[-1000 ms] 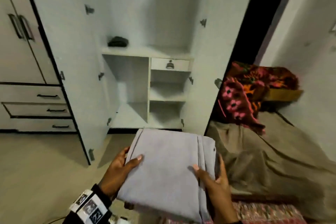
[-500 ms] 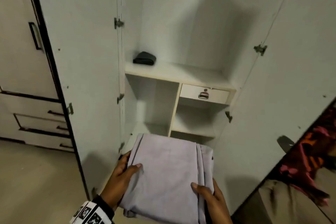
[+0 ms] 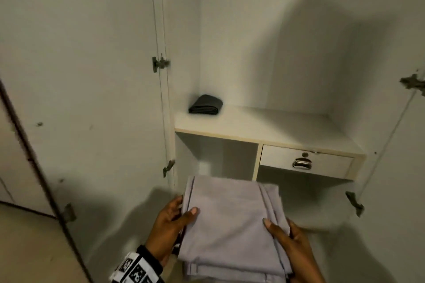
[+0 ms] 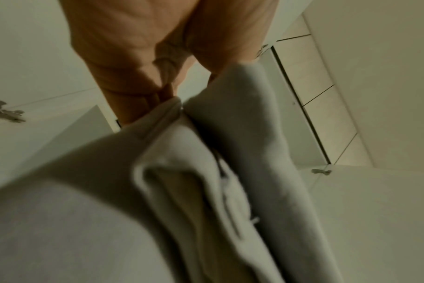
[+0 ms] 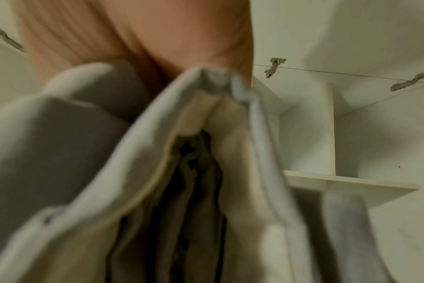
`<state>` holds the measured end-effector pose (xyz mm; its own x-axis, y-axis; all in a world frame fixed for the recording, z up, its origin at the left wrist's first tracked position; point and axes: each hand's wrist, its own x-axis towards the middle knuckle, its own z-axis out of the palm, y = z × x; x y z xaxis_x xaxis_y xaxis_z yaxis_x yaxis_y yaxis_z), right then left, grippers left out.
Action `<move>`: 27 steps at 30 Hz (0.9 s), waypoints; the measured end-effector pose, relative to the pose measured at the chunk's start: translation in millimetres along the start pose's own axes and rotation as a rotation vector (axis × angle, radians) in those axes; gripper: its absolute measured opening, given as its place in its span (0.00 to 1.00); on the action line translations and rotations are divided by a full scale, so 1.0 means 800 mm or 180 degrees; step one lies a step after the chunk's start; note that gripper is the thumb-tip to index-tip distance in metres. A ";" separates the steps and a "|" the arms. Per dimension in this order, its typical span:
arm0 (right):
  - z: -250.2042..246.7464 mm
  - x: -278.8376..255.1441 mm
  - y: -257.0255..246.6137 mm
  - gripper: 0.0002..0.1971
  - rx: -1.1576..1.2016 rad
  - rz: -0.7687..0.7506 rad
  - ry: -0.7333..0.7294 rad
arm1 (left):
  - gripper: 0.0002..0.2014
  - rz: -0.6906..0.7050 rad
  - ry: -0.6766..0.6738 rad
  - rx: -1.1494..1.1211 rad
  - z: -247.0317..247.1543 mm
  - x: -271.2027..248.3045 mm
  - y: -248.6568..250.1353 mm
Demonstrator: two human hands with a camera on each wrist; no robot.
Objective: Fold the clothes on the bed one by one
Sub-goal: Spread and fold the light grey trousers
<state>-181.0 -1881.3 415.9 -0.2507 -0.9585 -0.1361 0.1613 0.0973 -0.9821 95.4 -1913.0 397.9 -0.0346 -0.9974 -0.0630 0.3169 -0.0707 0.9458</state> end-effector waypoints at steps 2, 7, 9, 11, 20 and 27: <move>-0.002 0.068 0.014 0.18 -0.0076 0.0167 -0.0103 | 0.33 -0.0122 0.0166 0.0094 0.007 0.057 -0.022; 0.001 0.230 -0.012 0.29 -0.0156 0.0427 -0.0737 | 0.29 -0.0237 0.0804 0.0096 0.032 0.197 -0.054; 0.005 0.277 -0.039 0.28 -0.0132 0.0350 -0.0968 | 0.14 -0.0156 0.0860 0.0080 0.050 0.233 -0.041; 0.000 0.350 -0.066 0.29 -0.0237 0.0234 -0.1059 | 0.13 -0.0197 0.0906 0.0091 0.073 0.288 -0.037; 0.033 0.556 -0.209 0.13 -0.1214 -0.0339 -0.1429 | 0.24 0.0096 0.0735 -0.0061 0.131 0.455 0.042; 0.133 0.750 -0.289 0.17 -0.2028 -0.0276 -0.1912 | 0.24 0.0317 0.1062 -0.0534 0.128 0.605 0.089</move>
<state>-267.2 -2507.2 575.2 0.3361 -0.9310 -0.1423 -0.4434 -0.0232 -0.8960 3.9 -2399.1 467.5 0.3057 -0.9469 -0.0999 0.4549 0.0531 0.8890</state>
